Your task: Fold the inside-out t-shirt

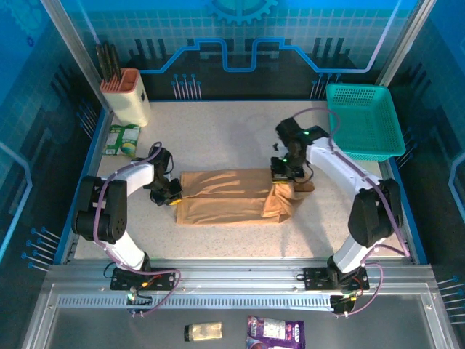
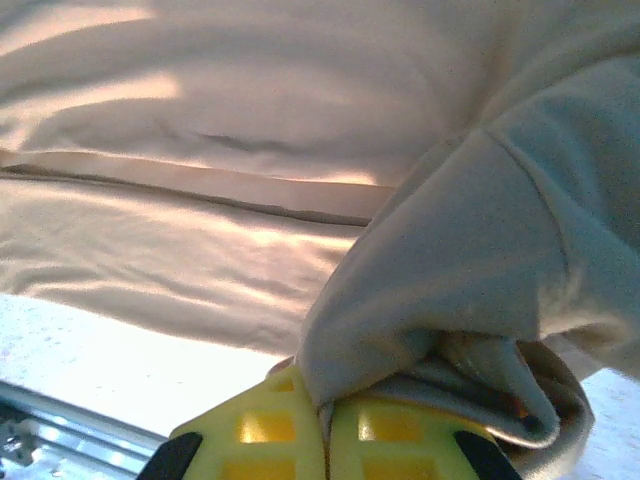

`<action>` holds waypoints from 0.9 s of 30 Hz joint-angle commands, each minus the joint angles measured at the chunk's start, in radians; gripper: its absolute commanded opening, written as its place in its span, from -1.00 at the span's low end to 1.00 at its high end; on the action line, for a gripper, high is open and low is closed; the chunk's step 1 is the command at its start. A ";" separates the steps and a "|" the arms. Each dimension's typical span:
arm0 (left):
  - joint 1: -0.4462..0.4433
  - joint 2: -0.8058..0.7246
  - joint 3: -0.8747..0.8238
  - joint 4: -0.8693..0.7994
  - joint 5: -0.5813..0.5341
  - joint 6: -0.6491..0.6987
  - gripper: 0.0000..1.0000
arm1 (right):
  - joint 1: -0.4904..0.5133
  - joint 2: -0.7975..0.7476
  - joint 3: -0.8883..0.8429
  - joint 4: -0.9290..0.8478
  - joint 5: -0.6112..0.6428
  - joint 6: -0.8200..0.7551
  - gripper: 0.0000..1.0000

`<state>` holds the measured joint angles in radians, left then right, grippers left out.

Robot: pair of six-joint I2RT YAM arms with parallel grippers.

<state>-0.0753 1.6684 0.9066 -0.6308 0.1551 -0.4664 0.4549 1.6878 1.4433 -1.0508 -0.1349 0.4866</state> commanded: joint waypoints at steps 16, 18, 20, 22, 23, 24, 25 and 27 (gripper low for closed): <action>0.009 0.037 -0.041 0.093 0.072 0.032 -0.82 | 0.321 0.483 0.622 -0.144 -0.134 0.070 -1.00; 0.009 0.036 -0.042 0.095 0.072 0.033 -0.82 | 0.336 0.521 0.676 -0.156 -0.149 0.070 -1.00; 0.009 0.036 -0.044 0.095 0.071 0.035 -0.82 | 0.348 0.559 0.723 -0.162 -0.166 0.070 -1.00; 0.009 0.034 -0.044 0.097 0.072 0.035 -0.82 | 0.353 0.592 0.756 -0.167 -0.180 0.071 -1.00; 0.009 0.034 -0.044 0.098 0.071 0.034 -0.82 | 0.356 0.607 0.769 -0.170 -0.185 0.070 -1.00; 0.009 0.034 -0.045 0.098 0.072 0.034 -0.82 | 0.359 0.621 0.782 -0.170 -0.189 0.070 -1.00; 0.009 0.034 -0.044 0.098 0.074 0.034 -0.82 | 0.362 0.632 0.795 -0.171 -0.197 0.070 -1.00; 0.009 0.034 -0.046 0.098 0.074 0.034 -0.82 | 0.369 0.666 0.820 -0.171 -0.212 0.071 -1.00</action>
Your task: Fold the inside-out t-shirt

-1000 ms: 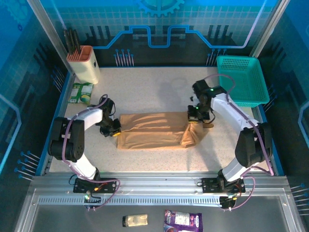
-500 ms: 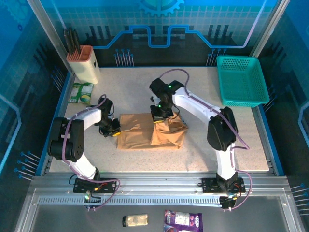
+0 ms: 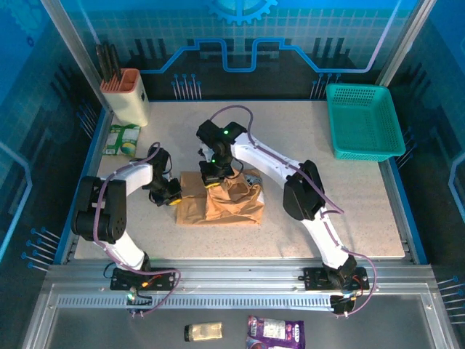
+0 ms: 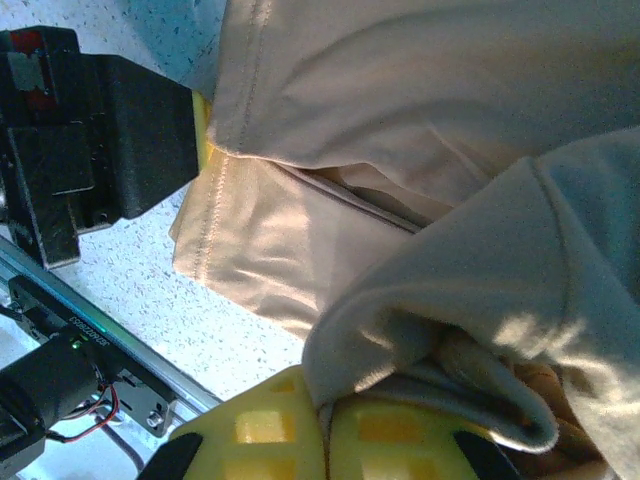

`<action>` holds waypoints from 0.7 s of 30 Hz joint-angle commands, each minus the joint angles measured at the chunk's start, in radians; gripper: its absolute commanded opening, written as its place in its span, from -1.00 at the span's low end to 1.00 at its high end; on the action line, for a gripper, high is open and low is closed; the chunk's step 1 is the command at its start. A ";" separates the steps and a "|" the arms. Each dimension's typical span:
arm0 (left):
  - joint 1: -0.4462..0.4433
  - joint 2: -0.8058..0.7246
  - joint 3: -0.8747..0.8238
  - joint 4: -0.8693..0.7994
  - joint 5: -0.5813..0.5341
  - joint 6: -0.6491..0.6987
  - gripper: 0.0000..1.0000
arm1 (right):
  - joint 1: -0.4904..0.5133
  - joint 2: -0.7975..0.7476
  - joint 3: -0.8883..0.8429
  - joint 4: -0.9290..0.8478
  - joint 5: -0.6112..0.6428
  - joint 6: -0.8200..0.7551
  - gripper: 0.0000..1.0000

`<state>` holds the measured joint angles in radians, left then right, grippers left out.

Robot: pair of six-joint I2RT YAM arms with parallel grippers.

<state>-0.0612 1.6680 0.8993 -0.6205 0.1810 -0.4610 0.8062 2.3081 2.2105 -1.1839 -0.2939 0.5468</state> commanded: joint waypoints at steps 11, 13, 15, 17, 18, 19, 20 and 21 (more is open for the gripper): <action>-0.005 0.036 -0.037 0.088 0.051 0.032 -0.82 | 0.042 0.095 0.116 0.024 -0.129 0.046 -1.00; -0.005 0.039 -0.034 0.088 0.048 0.034 -0.82 | 0.042 0.086 0.115 0.026 -0.130 0.048 -1.00; -0.005 0.040 -0.031 0.087 0.048 0.035 -0.81 | 0.042 0.071 0.114 0.021 -0.126 0.047 -1.00; -0.005 0.042 -0.029 0.085 0.046 0.037 -0.82 | 0.042 0.054 0.107 0.014 -0.118 0.043 -1.00; -0.005 0.042 -0.028 0.084 0.046 0.037 -0.82 | 0.042 0.042 0.098 0.012 -0.115 0.041 -1.00; -0.005 0.042 -0.029 0.083 0.047 0.038 -0.82 | 0.042 0.029 0.086 0.011 -0.108 0.041 -1.00; -0.005 0.042 -0.030 0.084 0.045 0.037 -0.82 | 0.042 0.024 0.073 0.010 -0.102 0.040 -1.00; -0.005 0.040 -0.030 0.084 0.042 0.037 -0.82 | 0.041 -0.003 0.060 0.012 -0.095 0.041 -1.00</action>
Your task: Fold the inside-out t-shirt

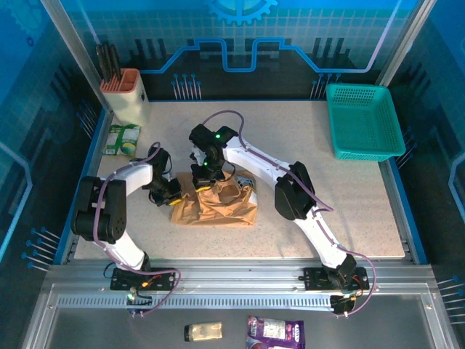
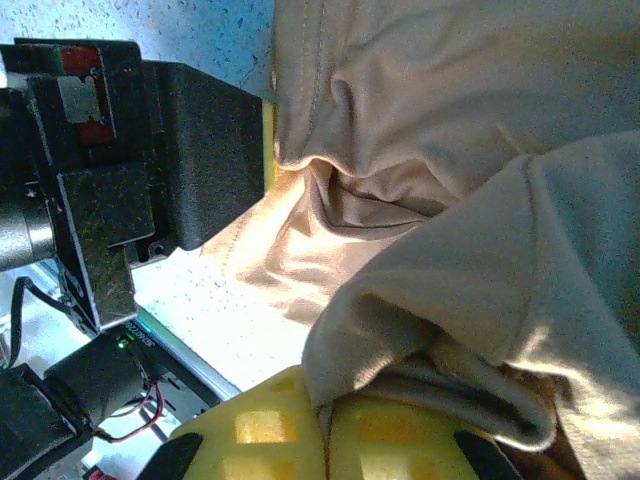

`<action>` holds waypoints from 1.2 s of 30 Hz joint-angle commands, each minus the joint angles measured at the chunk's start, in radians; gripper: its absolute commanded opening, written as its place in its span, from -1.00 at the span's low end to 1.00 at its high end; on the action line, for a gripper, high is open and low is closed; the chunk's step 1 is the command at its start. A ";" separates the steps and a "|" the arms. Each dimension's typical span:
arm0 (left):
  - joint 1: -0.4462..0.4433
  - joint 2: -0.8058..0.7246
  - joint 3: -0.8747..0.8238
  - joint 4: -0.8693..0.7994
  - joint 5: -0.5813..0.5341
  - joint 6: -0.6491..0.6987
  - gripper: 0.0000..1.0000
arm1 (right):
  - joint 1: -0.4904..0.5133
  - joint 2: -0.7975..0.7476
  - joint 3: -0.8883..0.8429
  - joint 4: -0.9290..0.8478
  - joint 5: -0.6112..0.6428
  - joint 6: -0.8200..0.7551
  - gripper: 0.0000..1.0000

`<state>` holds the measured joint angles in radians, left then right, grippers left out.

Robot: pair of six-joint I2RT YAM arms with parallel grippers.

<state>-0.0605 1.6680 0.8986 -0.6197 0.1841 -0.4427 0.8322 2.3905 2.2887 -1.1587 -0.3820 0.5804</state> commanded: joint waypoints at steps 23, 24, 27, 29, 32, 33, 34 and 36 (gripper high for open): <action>-0.004 -0.052 -0.007 0.012 -0.007 0.012 -0.64 | 0.029 -0.019 0.002 0.140 -0.081 0.048 -0.64; -0.003 -0.079 0.000 -0.008 -0.025 0.009 -0.60 | 0.032 -0.014 0.009 0.179 -0.114 0.049 -0.46; 0.008 -0.164 0.013 -0.063 -0.068 0.004 -0.54 | 0.033 -0.033 0.006 0.254 -0.158 0.047 -0.01; 0.016 -0.221 0.019 -0.089 -0.077 0.000 -0.51 | 0.028 -0.059 -0.017 0.274 -0.147 0.031 0.10; 0.017 -0.284 0.036 -0.129 -0.069 -0.004 -0.50 | 0.006 -0.143 -0.083 0.292 -0.115 -0.001 0.17; 0.016 -0.298 0.043 -0.142 -0.057 -0.004 -0.50 | -0.004 -0.162 -0.104 0.286 -0.100 -0.017 0.17; 0.012 -0.308 0.048 -0.152 -0.042 -0.007 -0.51 | -0.018 -0.175 -0.118 0.266 -0.078 -0.036 0.16; -0.005 -0.322 0.054 -0.168 -0.021 -0.013 -0.51 | -0.042 -0.179 -0.124 0.195 -0.008 -0.088 0.11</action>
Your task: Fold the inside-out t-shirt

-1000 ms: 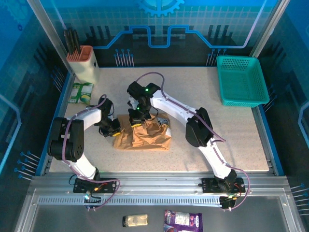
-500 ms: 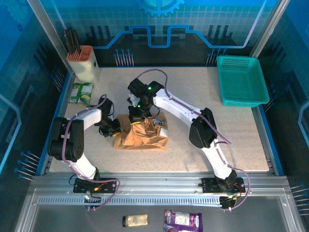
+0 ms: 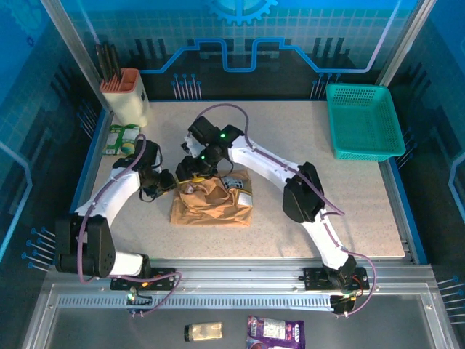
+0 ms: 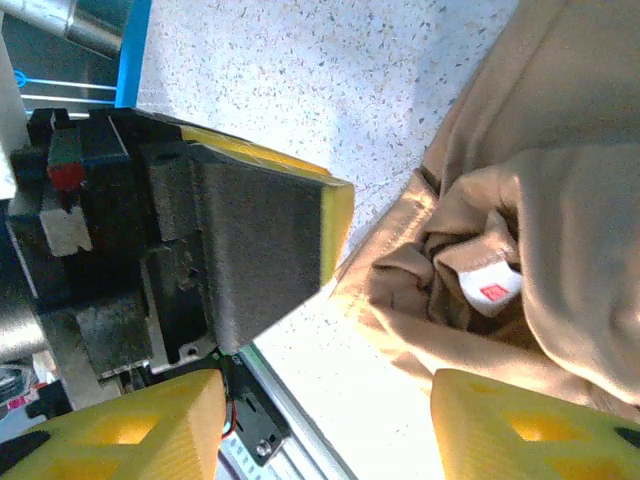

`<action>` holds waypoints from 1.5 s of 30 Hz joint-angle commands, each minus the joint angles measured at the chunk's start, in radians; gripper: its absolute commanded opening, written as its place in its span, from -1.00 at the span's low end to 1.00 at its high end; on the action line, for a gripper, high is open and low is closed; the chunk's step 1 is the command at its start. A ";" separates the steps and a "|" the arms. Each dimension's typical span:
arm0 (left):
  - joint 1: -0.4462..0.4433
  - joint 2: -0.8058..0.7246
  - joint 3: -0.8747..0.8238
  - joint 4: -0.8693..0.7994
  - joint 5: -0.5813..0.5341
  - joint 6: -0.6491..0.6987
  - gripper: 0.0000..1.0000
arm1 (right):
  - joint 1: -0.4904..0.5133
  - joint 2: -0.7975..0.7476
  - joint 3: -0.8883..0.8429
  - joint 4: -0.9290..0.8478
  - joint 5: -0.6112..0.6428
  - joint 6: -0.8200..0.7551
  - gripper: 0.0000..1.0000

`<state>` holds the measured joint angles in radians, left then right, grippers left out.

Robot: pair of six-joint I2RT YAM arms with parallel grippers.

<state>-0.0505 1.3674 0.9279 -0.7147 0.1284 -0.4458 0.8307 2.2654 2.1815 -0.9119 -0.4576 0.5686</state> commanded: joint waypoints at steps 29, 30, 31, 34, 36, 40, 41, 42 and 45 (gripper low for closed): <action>-0.198 0.331 0.014 0.196 0.045 -0.113 -0.68 | -0.325 -0.218 -0.752 0.041 0.129 -0.122 -0.45; -0.197 0.364 0.054 0.188 0.043 -0.097 -0.69 | -0.318 -0.256 -0.813 0.063 0.116 -0.100 -0.45; -0.196 0.397 0.094 0.182 0.043 -0.082 -0.69 | -0.309 -0.289 -0.862 0.079 0.111 -0.078 -0.44; -0.195 0.489 0.232 0.168 0.064 -0.044 -0.69 | -0.261 -0.399 -0.997 0.127 0.107 0.008 -0.42; -0.195 0.542 0.318 0.157 0.094 -0.024 -0.70 | -0.217 -0.465 -1.057 0.170 0.085 0.073 -0.42; -0.196 0.581 0.417 0.132 0.122 0.007 -0.69 | -0.171 -0.547 -1.054 0.142 0.124 0.118 -0.36; -0.195 0.571 0.430 0.116 0.109 0.014 -0.68 | -0.177 -0.571 -1.035 0.106 0.183 0.116 -0.35; -0.195 0.552 0.430 0.101 0.094 0.017 -0.67 | -0.188 -0.592 -1.009 0.067 0.241 0.109 -0.34; -0.193 0.485 0.405 0.071 0.087 0.022 -0.64 | -0.210 -0.610 -0.921 -0.031 0.377 0.071 -0.34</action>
<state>-0.2516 1.9221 1.3346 -0.5606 0.2142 -0.4625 0.6453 1.6943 1.1801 -0.8501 -0.2329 0.6365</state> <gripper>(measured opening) 0.175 0.331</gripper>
